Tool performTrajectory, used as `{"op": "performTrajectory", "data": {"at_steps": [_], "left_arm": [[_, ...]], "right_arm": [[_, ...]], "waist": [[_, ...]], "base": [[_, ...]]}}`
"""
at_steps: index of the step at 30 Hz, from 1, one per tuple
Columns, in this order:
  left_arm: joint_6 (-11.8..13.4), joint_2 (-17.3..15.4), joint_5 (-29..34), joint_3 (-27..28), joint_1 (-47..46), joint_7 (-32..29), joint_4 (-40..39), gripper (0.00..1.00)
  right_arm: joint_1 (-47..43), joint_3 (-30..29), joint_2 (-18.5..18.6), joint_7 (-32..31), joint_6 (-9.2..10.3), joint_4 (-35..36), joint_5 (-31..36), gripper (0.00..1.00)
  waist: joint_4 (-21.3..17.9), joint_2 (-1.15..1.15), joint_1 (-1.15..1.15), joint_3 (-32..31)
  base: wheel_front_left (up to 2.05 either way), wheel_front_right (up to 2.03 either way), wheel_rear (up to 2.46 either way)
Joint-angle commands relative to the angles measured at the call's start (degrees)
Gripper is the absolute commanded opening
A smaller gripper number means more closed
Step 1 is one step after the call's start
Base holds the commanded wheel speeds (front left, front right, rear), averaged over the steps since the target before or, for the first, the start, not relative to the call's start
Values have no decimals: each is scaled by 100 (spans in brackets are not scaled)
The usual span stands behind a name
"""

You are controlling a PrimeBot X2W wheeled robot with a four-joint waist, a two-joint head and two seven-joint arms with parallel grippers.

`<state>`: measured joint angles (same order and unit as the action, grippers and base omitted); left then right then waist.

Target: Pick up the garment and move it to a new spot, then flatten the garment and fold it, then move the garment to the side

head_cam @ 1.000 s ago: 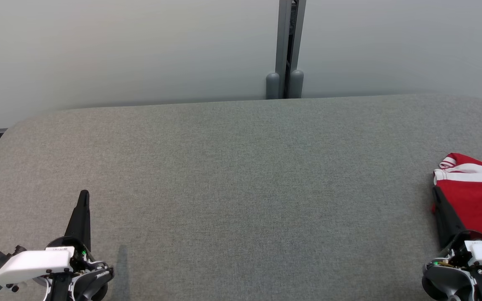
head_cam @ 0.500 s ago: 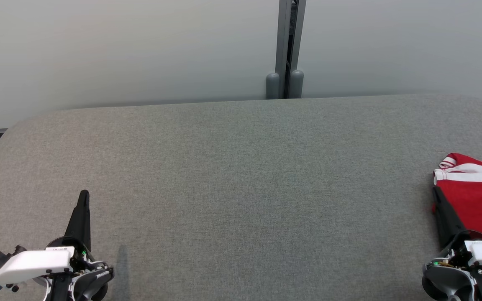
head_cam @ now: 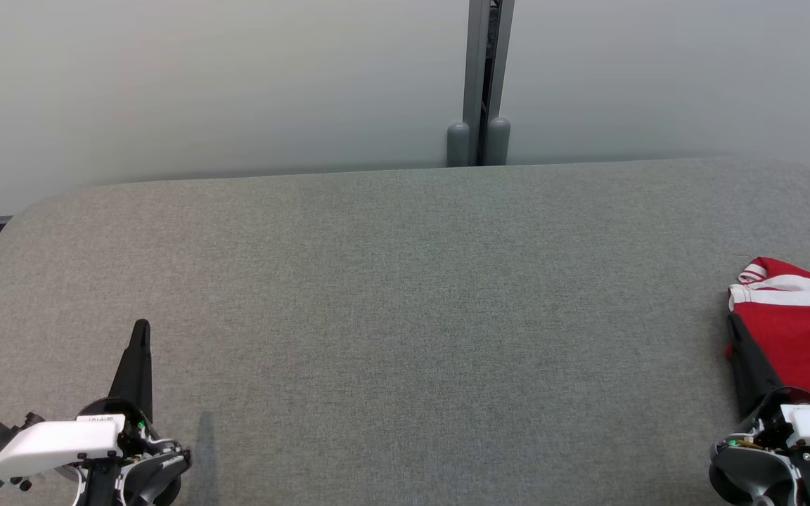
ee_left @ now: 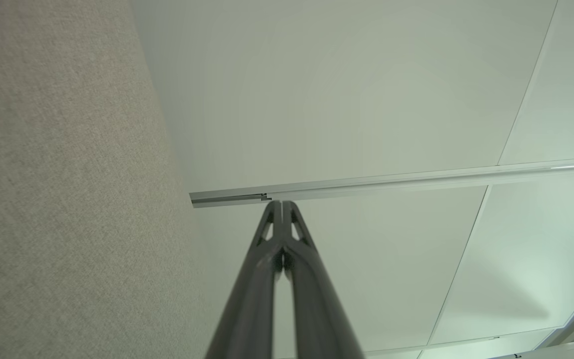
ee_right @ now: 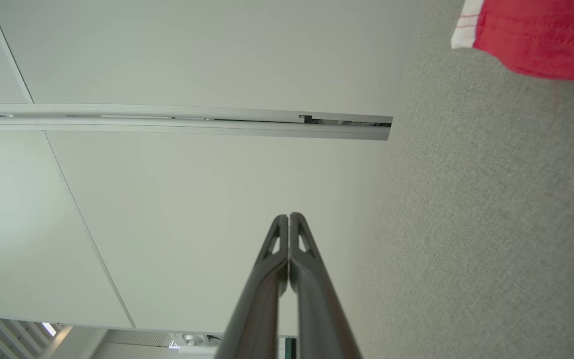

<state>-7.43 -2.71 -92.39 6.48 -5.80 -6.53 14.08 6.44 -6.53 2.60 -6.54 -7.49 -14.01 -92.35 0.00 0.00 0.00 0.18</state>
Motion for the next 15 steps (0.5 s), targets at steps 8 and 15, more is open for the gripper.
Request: {"op": "performTrajectory", "data": {"at_steps": [8,15], "left_arm": [[-23,-32,-8,21,-83,-18,-18,0],[-23,-32,-8,21,-83,-18,-18,0]], "right_arm": [[-48,-9,53,-20,0,21,-14,0],[-48,-9,53,-20,0,21,-14,0]], "waist": [[0,0,0,0],[0,0,0,0]], "base": [[0,0,0],[0,0,0]]}}
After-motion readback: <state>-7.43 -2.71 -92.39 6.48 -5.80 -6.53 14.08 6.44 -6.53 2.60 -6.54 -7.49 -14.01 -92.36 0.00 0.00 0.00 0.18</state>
